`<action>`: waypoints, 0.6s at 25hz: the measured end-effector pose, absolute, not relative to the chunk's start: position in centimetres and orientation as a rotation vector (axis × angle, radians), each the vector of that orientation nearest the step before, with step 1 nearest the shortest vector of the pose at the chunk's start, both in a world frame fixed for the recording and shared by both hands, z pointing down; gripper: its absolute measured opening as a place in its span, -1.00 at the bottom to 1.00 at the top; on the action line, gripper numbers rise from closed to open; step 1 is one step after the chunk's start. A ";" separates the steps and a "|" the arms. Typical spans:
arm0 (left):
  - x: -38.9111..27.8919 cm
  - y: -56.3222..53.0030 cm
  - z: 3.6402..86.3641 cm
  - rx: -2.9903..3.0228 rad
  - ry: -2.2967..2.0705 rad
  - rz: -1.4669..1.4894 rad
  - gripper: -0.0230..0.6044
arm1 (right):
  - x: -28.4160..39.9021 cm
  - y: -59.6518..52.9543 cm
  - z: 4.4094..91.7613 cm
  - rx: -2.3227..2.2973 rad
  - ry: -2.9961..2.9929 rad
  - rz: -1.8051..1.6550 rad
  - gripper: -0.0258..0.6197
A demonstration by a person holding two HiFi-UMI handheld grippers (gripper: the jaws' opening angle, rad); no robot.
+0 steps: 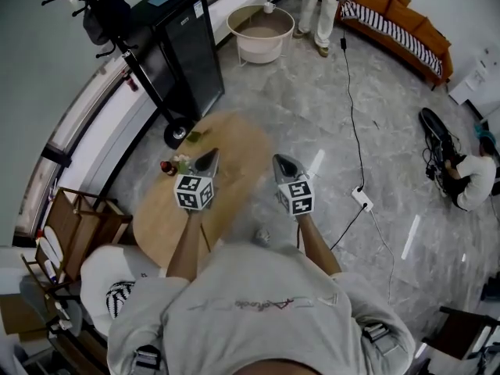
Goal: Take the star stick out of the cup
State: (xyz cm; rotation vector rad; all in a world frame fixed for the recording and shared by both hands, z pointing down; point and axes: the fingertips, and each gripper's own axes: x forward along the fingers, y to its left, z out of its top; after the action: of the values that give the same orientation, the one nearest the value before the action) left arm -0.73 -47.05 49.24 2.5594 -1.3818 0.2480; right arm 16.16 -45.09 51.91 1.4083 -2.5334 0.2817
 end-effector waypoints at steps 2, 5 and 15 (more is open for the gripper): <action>0.1 -48.4 49.5 2.550 -1.389 0.250 -0.94 | 17.2 -46.5 52.1 1.395 -2.534 0.284 -0.91; 1.0 -49.9 50.1 2.535 -1.401 0.246 -0.94 | 18.4 -48.2 52.5 1.391 -2.540 0.271 -0.91; 1.8 -52.4 50.8 2.510 -1.418 0.247 -0.94 | 19.8 -50.5 53.1 1.382 -2.539 0.294 -0.91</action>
State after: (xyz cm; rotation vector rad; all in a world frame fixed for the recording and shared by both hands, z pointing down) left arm 1.77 -52.40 50.82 2.5098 -1.4182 0.2466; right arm 19.84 -50.54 53.07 1.3820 -2.5391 0.2941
